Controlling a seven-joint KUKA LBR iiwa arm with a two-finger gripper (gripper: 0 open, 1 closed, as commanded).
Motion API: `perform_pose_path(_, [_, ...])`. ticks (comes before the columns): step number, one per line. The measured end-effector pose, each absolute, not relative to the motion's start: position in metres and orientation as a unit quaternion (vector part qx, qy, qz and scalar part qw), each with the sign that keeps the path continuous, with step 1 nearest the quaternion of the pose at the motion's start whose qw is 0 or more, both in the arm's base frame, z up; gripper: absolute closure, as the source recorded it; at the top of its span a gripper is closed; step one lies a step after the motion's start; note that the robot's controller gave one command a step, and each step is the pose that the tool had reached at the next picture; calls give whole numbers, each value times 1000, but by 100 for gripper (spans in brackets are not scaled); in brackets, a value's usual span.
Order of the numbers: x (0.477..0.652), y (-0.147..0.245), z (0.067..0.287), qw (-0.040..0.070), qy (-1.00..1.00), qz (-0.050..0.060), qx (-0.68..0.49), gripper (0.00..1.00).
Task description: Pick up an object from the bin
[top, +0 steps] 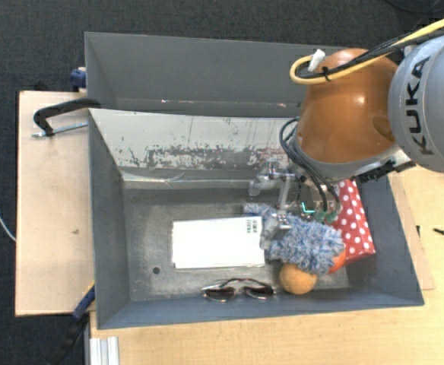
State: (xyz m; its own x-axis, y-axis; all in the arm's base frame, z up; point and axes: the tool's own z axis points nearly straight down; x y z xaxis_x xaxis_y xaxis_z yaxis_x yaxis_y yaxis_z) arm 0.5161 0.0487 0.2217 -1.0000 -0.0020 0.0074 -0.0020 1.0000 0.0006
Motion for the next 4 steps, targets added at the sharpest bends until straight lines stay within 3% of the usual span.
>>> perform_pose_path(1, [518,49,226,-1,-1000,-1,0,0])
perform_pose_path(2, [568,41,176,-7,-1000,-1,-21,0])
perform_pose_path(3, [551,23,112,-2,-1000,-1,5,0])
perform_pose_path(4, [528,12,94,5,-1000,-1,28,0])
